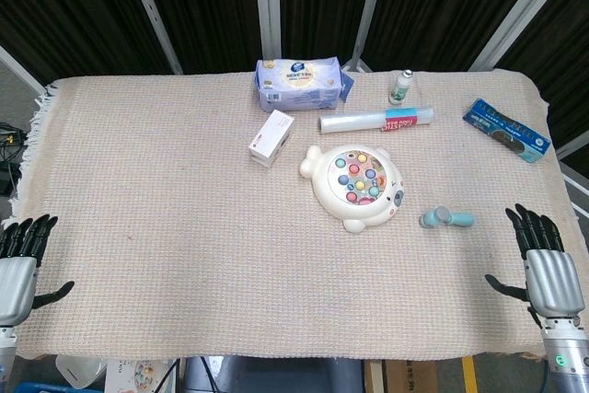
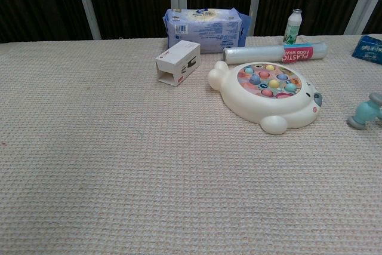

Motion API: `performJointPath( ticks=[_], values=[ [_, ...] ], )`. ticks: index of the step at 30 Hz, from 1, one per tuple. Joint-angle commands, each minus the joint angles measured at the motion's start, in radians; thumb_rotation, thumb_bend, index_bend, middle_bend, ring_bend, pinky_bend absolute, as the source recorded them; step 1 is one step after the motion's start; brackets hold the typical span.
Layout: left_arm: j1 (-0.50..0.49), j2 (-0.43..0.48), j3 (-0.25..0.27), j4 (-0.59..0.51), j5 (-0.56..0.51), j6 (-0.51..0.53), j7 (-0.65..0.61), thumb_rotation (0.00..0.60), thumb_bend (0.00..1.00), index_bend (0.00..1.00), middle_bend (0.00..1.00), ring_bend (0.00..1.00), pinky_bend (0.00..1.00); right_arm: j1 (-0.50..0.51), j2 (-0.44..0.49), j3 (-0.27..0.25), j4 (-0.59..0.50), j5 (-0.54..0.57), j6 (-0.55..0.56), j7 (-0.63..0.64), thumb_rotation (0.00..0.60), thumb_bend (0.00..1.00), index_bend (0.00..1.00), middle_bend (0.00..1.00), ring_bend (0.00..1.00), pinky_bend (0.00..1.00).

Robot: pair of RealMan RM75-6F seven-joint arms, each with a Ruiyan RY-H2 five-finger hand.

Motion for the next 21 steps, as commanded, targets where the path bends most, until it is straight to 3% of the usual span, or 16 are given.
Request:
performJointPath(
  ticks=[1, 15, 21],
  values=[
    [0.007, 0.010, 0.001, -0.017, 0.005, 0.015, 0.018, 0.600, 0.13, 0.05, 0.03, 0.00, 0.00, 0.004, 0.004, -0.004, -0.008, 0.003, -0.015, -0.010, 0.600, 0.07, 0.00, 0.05, 0.00, 0.00],
    [0.040, 0.000, 0.011, -0.003, 0.043, 0.077, 0.007, 0.600, 0.13, 0.00, 0.00, 0.00, 0.00, 0.015, 0.006, -0.001, 0.020, -0.018, -0.029, 0.016, 0.600, 0.07, 0.00, 0.05, 0.00, 0.00],
    [0.040, -0.001, 0.010, -0.011, 0.044, 0.075, 0.014, 0.600, 0.13, 0.00, 0.00, 0.00, 0.00, 0.087, 0.034, 0.031, 0.046, 0.035, -0.160, 0.046, 0.600, 0.07, 0.00, 0.03, 0.00, 0.00]
  ],
)
